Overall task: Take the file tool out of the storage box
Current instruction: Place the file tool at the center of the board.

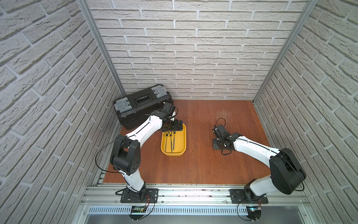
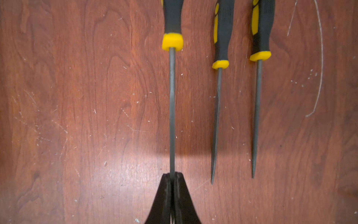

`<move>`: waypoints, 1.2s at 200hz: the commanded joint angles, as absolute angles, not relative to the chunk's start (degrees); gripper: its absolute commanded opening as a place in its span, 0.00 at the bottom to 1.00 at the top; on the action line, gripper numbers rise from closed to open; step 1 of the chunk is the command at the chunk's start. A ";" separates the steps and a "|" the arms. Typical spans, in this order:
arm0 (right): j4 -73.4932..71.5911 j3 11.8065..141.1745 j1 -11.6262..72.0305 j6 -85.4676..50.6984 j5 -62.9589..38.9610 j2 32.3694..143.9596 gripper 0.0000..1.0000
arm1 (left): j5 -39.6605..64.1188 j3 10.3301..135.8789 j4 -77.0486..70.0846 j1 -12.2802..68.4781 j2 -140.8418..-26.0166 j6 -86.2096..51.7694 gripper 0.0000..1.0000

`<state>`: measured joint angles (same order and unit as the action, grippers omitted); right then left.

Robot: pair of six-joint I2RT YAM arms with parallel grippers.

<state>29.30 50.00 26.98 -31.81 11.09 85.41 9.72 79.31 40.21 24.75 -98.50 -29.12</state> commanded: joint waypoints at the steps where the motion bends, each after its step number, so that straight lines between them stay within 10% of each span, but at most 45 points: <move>1: 27.17 49.40 26.46 -30.84 10.99 86.17 0.03 | 10.09 78.23 39.02 24.59 -96.70 -28.72 0.98; 240: 24.44 47.38 24.43 -31.12 9.42 91.98 0.03 | 9.84 77.63 38.48 24.61 -96.33 -29.27 0.98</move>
<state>25.91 48.14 24.84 -31.09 9.47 91.72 9.69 78.26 39.79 24.75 -97.84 -29.17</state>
